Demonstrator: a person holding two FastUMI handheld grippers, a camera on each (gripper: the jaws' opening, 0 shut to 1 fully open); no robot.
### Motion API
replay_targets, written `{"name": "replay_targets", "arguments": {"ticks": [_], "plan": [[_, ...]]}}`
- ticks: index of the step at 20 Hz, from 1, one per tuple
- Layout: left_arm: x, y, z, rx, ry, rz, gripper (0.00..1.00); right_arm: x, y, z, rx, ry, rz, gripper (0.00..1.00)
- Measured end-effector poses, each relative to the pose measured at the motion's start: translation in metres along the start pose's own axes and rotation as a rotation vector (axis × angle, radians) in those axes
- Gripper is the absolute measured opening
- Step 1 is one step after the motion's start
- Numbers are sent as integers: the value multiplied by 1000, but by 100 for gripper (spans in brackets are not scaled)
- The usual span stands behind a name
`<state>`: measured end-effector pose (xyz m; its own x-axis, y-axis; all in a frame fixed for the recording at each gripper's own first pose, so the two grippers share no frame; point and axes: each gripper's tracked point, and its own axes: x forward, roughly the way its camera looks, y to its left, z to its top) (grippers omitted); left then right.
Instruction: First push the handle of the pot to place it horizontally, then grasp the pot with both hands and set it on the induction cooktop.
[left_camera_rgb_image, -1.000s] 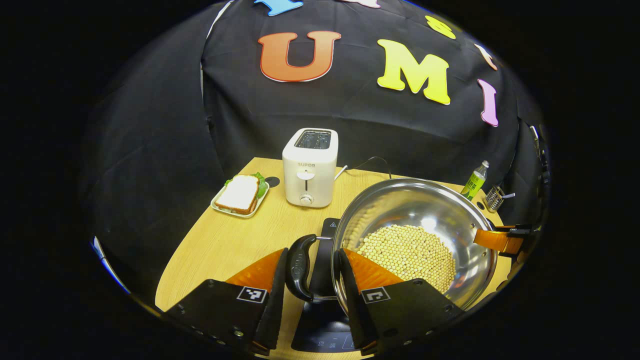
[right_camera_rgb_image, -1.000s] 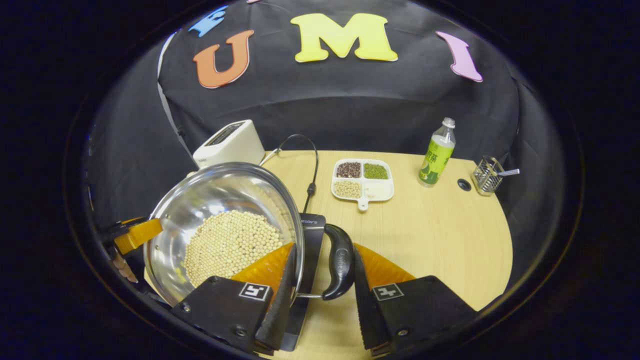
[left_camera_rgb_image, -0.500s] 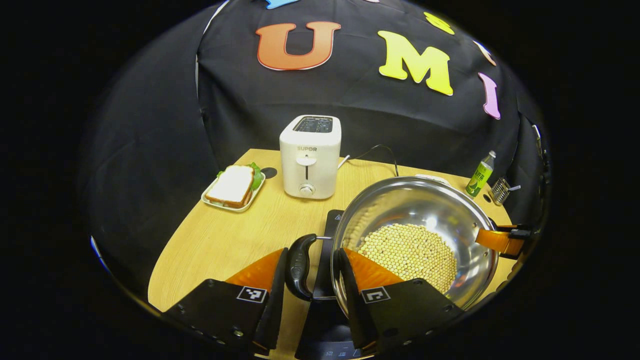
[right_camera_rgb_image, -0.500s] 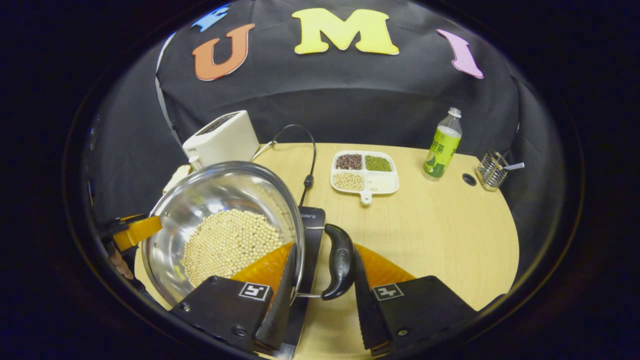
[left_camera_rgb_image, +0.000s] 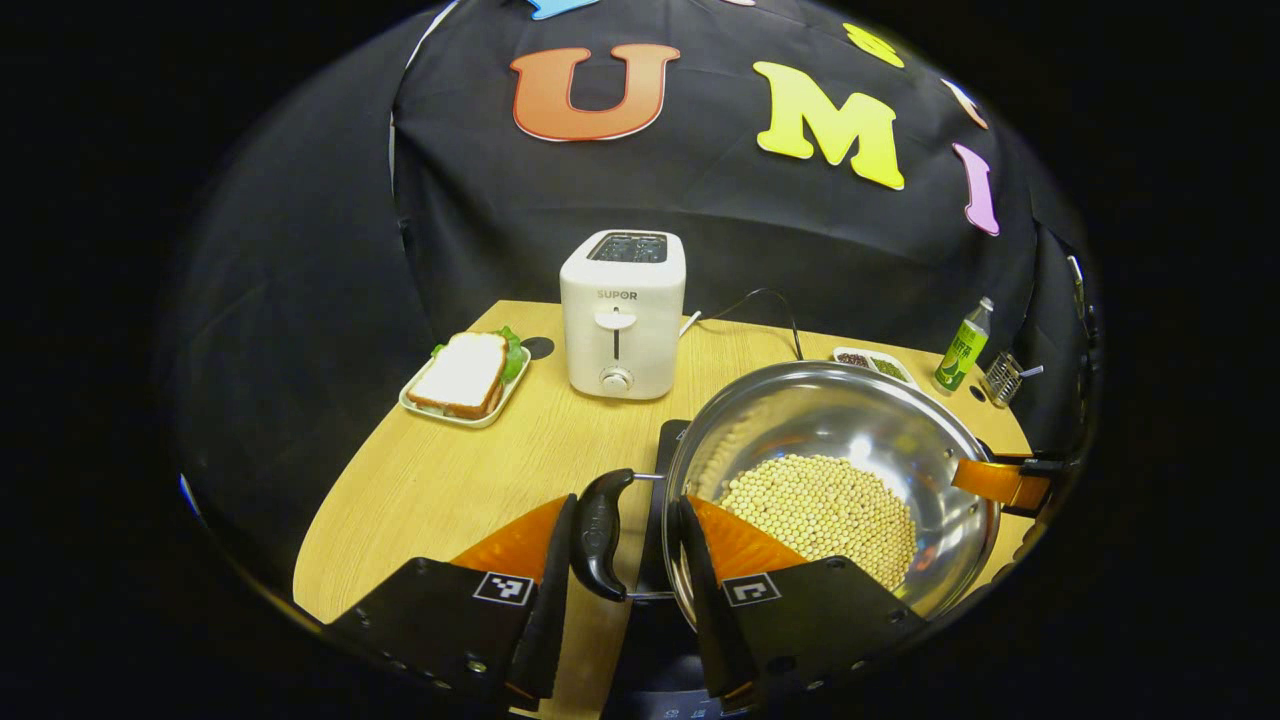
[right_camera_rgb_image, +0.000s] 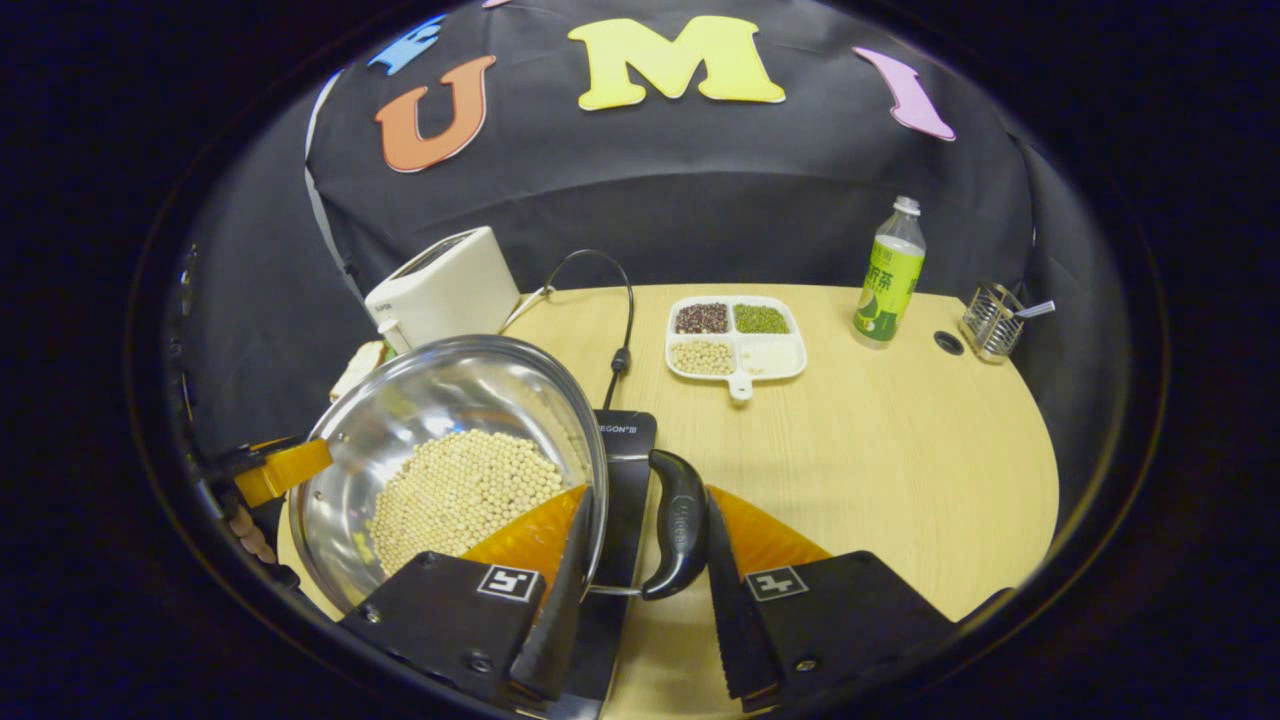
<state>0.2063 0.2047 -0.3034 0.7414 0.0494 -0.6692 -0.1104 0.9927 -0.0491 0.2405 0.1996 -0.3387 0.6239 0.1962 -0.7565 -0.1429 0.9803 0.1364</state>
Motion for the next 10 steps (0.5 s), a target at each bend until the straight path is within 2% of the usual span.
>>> {"name": "replay_targets", "arguments": {"ticks": [3,4,5,7,9,10], "plan": [[1,-1,-1,4,-1,-6,54,1,0,1,-7,-15,5,61],[0,-1,0,16,-8,-9,46,1,0,2,-7,-24,8,63],[1,0,-1,25,-13,-13,56,1,0,2,-12,-39,7,63],[3,1,1,33,-30,-13,59,2,-3,3,-39,-79,-7,65],[5,4,2,28,-42,-3,63,2,-2,5,-35,-118,-2,73],[5,9,4,29,-54,21,60,1,-2,6,-28,-135,9,74]]}}
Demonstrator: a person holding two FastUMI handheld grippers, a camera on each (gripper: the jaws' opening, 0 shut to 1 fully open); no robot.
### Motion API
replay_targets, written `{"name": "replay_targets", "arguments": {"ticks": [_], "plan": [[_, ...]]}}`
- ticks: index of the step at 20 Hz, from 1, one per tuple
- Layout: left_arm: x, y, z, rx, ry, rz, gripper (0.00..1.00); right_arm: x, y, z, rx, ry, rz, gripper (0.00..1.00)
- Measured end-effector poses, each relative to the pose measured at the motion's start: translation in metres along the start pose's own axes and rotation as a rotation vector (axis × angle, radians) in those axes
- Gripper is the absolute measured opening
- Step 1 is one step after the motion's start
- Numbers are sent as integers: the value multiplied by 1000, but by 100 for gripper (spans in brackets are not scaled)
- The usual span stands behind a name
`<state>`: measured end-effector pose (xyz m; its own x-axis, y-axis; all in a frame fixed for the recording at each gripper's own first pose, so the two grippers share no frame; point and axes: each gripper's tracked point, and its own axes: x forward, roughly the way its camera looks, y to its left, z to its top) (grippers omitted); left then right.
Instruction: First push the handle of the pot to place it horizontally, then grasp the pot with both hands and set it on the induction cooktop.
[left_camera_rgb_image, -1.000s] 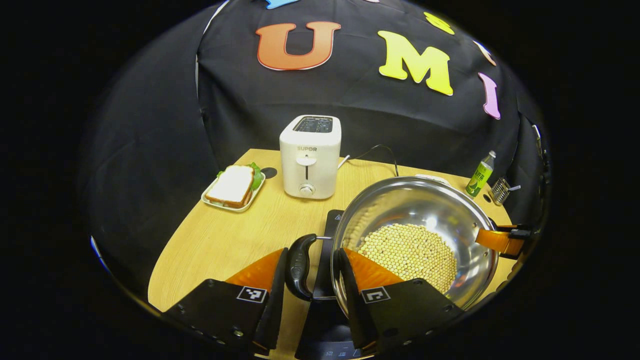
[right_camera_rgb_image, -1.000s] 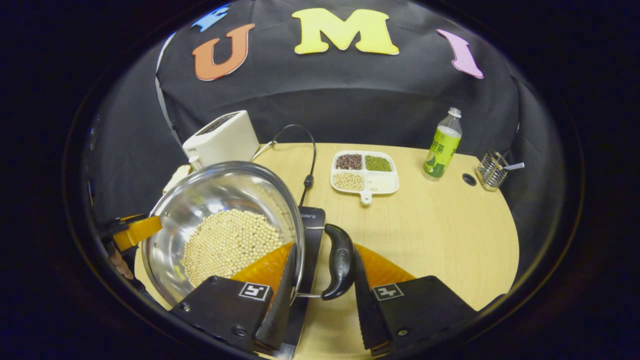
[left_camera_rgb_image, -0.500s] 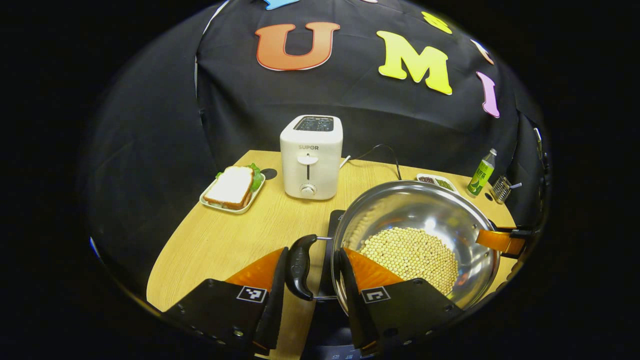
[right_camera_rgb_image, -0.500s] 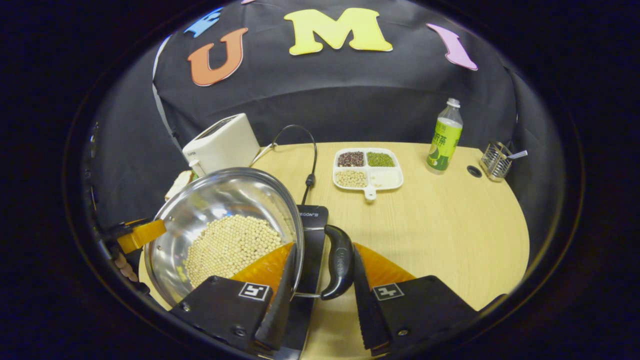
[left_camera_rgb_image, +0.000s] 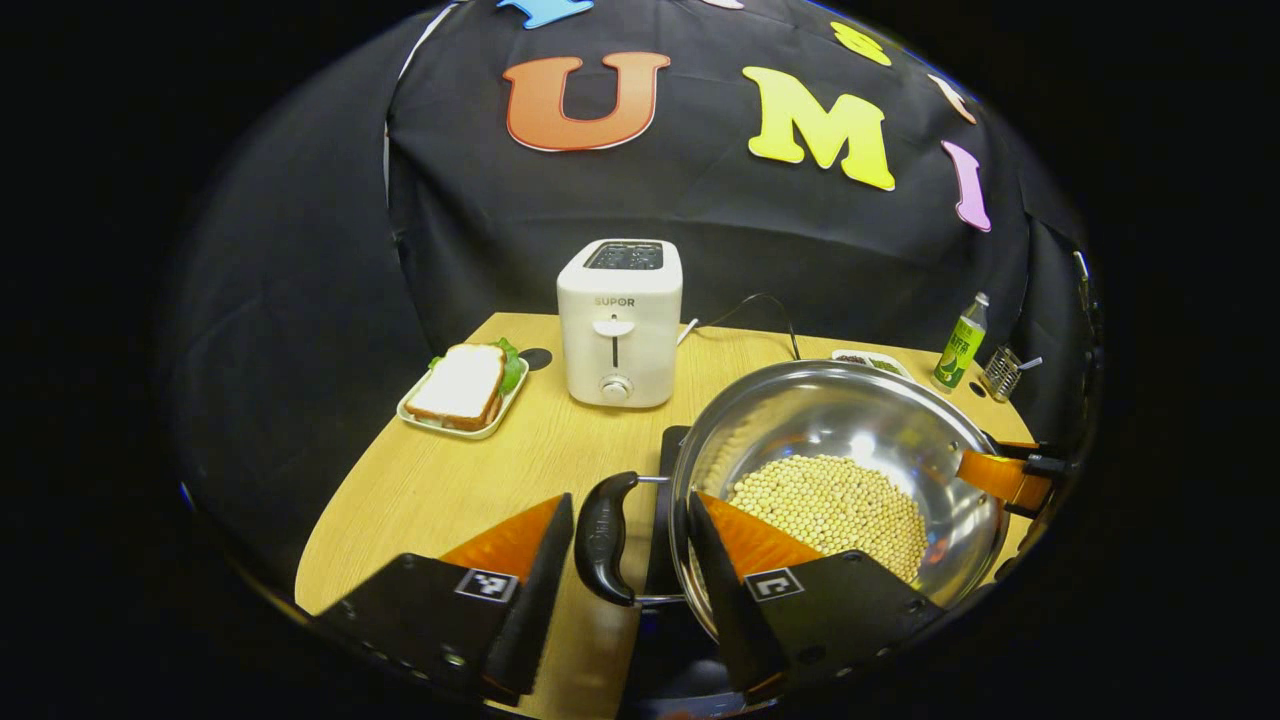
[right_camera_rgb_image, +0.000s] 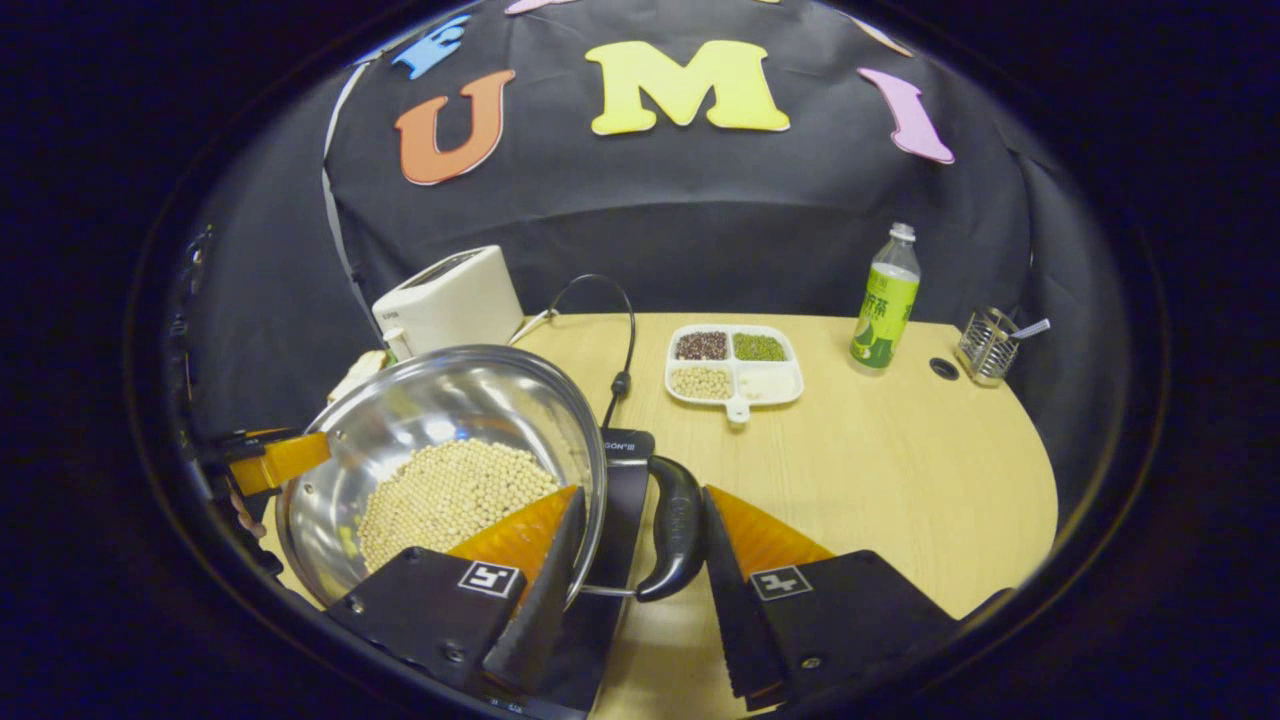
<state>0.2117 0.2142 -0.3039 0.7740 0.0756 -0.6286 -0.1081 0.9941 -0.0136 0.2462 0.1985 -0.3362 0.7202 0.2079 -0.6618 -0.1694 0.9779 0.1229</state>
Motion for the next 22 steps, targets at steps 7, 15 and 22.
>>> {"name": "replay_targets", "arguments": {"ticks": [7,15,22], "plan": [[-14,10,14,-7,-65,25,98,-23,-5,15,37,-109,50,80],[-79,-1,36,-24,-207,40,98,-79,-24,23,37,-219,49,80],[-167,-40,53,-31,-373,17,98,-160,-54,34,12,-385,-4,100]]}}
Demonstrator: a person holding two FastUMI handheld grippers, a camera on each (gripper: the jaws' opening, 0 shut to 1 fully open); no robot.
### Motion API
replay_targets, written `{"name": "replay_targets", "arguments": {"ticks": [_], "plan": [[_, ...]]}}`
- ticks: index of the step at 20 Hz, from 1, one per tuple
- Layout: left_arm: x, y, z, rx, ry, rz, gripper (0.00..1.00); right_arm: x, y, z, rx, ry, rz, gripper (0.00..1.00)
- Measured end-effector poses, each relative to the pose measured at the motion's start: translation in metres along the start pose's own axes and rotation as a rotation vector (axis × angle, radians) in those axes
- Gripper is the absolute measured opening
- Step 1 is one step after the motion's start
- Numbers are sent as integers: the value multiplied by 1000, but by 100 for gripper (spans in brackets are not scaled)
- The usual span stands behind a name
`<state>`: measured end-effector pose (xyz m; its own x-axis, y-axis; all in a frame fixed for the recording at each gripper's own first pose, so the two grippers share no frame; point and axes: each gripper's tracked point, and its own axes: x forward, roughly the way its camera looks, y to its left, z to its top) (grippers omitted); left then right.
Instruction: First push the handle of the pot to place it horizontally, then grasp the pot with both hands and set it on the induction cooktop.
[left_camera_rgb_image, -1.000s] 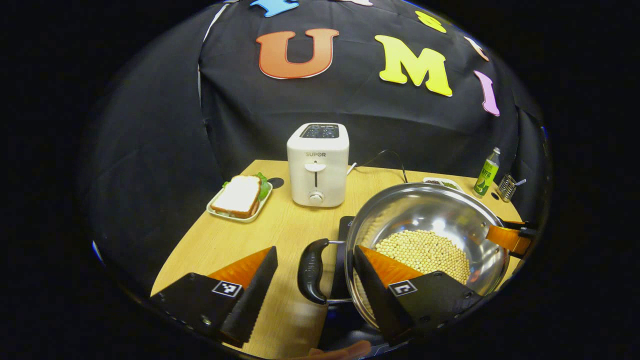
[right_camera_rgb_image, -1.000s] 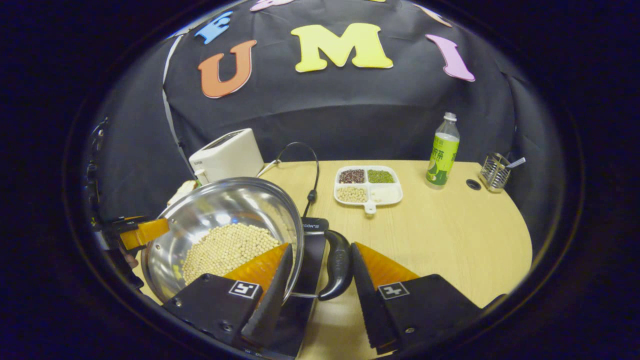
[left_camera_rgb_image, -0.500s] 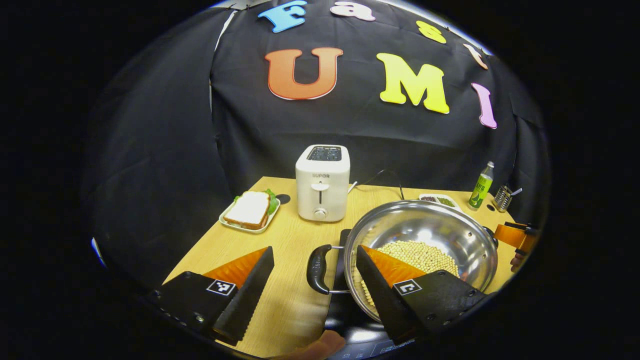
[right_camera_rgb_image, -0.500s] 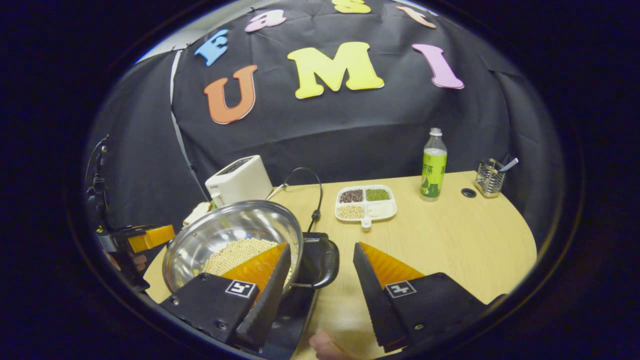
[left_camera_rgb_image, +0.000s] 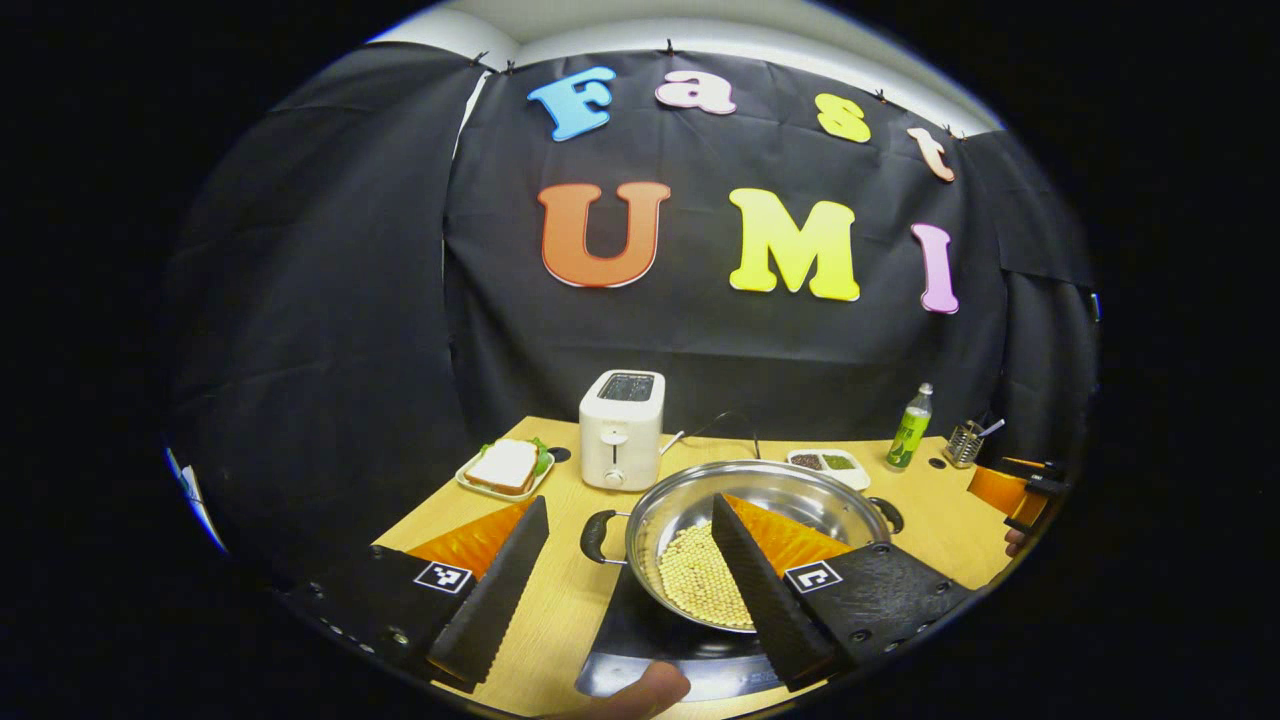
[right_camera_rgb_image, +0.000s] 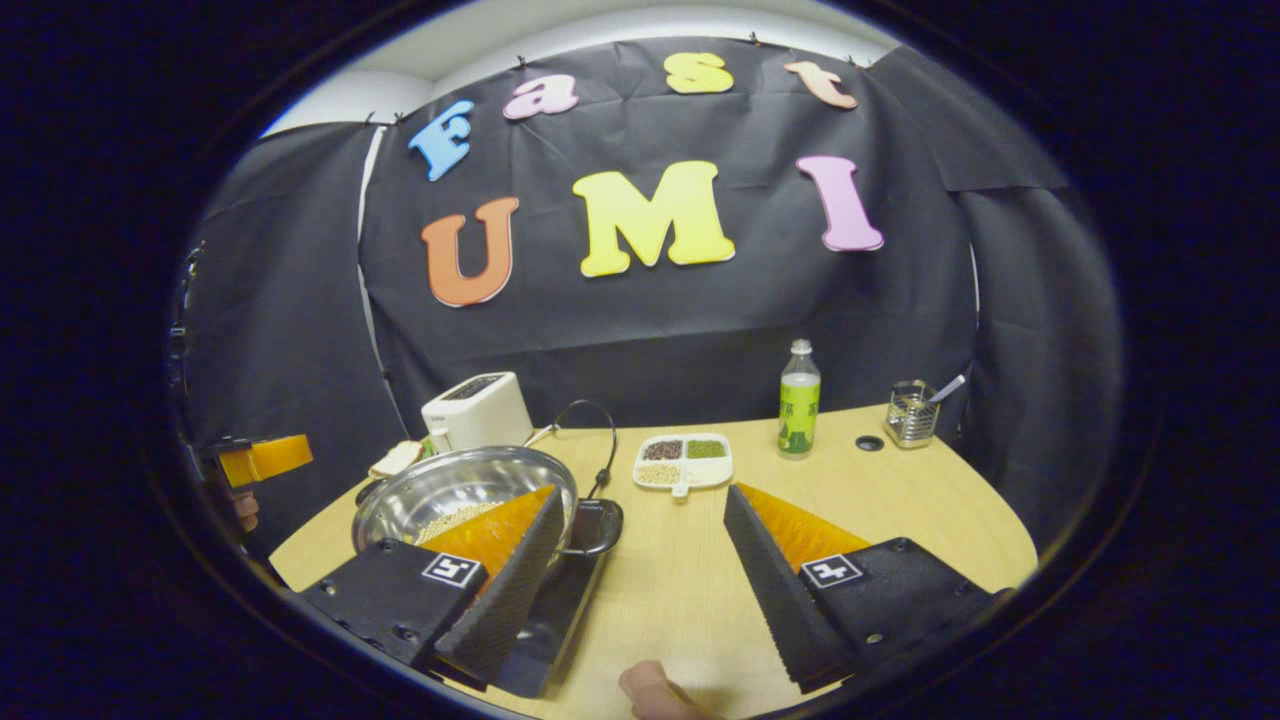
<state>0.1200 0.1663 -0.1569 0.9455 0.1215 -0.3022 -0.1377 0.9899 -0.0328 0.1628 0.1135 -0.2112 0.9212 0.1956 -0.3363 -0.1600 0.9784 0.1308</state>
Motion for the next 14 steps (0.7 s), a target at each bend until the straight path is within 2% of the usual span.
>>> {"name": "replay_targets", "arguments": {"ticks": [3,4,5,7,14], "plan": [[-34,-21,15,17,-56,-24,97,-34,-15,12,-22,-46,-30,96],[-45,-25,21,19,-71,-29,97,-46,-18,18,-27,-61,-32,99],[-56,-30,26,18,-82,-34,97,-58,-24,24,-32,-79,-40,96],[-75,-44,38,24,-110,-42,97,-84,-37,38,-37,-126,-63,99],[-144,-67,70,38,-198,-44,97,-186,-89,84,-44,-270,-161,95]]}}
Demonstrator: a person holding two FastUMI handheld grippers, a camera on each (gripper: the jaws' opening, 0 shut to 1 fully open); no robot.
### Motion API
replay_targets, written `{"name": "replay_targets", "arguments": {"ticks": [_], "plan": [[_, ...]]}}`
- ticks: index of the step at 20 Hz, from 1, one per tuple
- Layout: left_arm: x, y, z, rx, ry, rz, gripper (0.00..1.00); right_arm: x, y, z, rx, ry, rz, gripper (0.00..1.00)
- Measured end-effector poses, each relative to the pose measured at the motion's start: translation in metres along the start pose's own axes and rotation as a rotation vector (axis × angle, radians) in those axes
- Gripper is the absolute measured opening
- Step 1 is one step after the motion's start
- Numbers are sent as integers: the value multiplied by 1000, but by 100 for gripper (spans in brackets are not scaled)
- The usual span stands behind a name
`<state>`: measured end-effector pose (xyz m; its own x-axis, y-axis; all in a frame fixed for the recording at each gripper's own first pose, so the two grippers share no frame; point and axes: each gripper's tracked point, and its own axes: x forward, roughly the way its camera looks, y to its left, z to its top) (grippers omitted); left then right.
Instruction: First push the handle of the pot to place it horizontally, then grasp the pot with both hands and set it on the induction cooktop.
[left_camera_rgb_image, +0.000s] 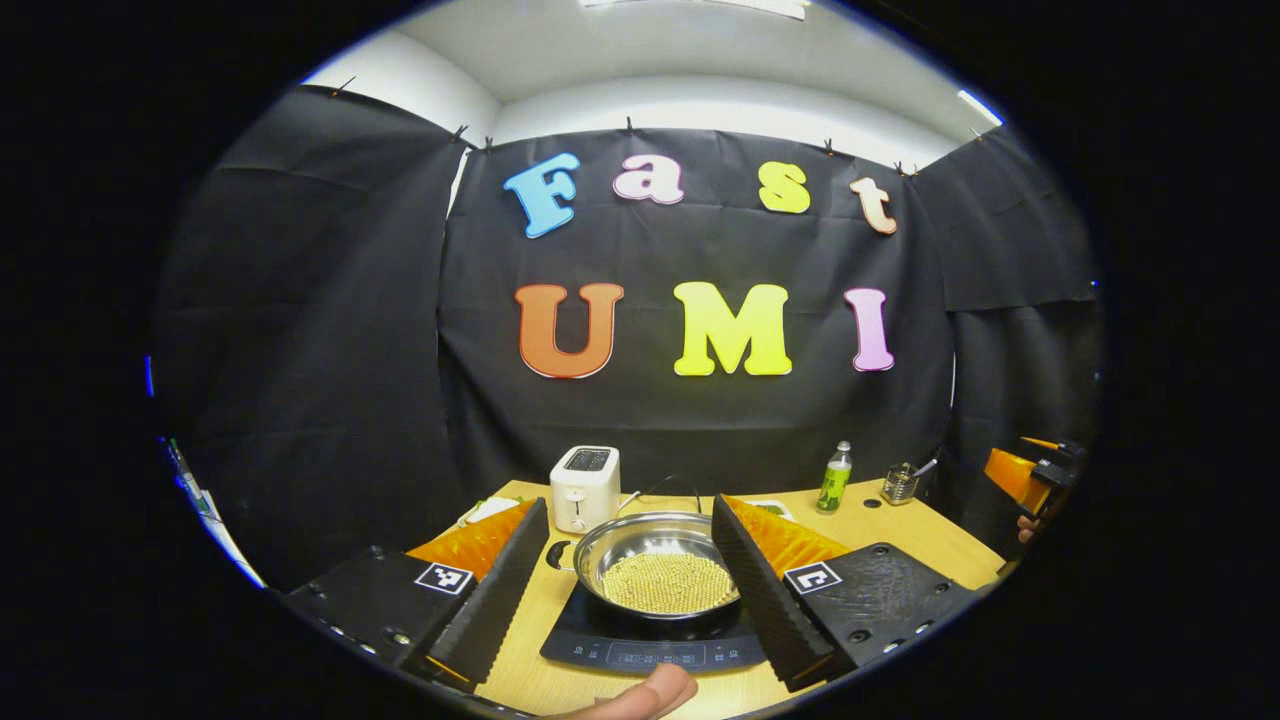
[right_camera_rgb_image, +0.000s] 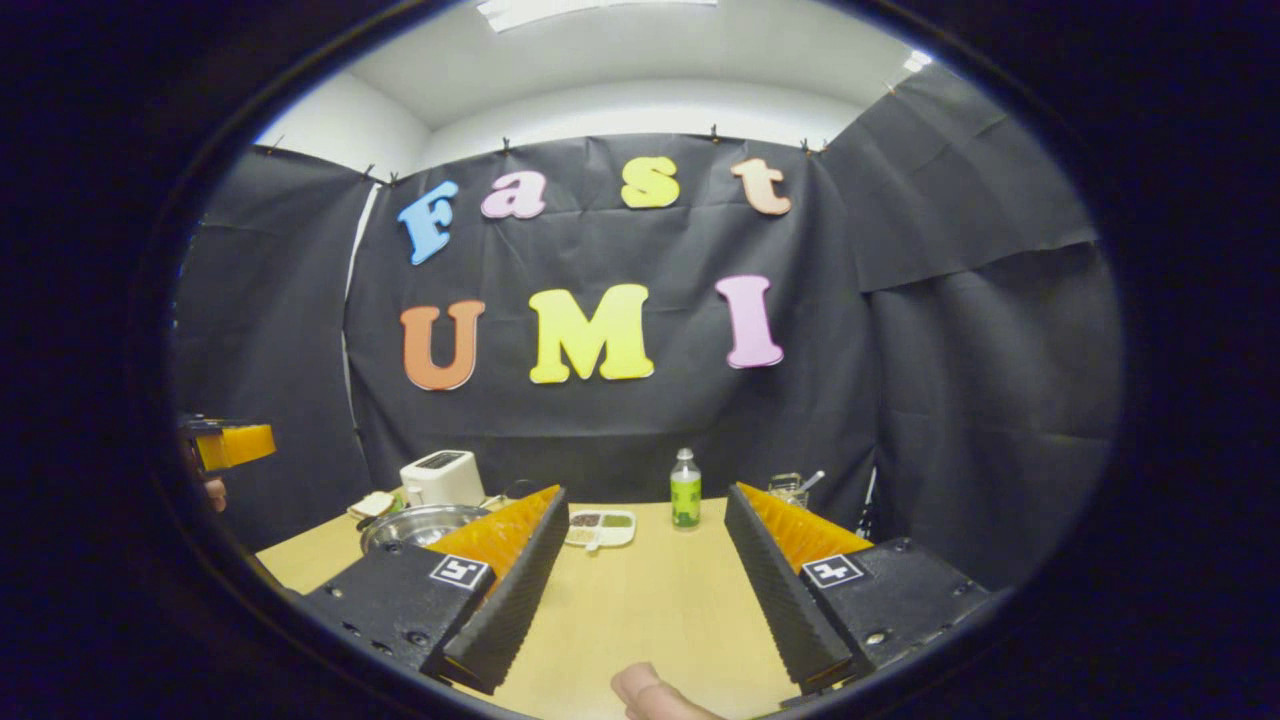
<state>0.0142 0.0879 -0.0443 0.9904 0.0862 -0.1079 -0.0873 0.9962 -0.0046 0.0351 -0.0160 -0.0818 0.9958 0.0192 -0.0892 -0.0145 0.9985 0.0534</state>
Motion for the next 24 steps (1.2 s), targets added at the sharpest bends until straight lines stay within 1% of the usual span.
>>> {"name": "replay_targets", "arguments": {"ticks": [1,4,6,9,12,15,16,17,24], "plan": [[-8,-3,3,2,-11,1,97,-9,-8,6,-2,-14,-11,96],[-31,-12,8,-4,-51,-10,97,-43,-30,11,-13,-23,-43,96],[-46,-21,7,-22,-71,-29,97,-59,-38,7,-24,-21,-49,96],[-65,-27,6,-55,-99,-34,97,-79,-44,2,-35,-20,-44,96],[-70,-33,0,-54,-98,-51,95,-86,-49,4,-36,-35,-57,96],[-69,-33,-6,-40,-78,-51,95,-88,-42,4,-30,-44,-42,96],[-69,-35,-6,-40,-78,-52,95,-89,-40,5,-27,-46,-36,99],[-69,-36,-6,-40,-77,-59,95,-88,-38,4,-22,-46,-29,96],[-73,-40,-14,-11,-71,-82,95,-90,-30,-1,-15,-43,-11,96]]}}
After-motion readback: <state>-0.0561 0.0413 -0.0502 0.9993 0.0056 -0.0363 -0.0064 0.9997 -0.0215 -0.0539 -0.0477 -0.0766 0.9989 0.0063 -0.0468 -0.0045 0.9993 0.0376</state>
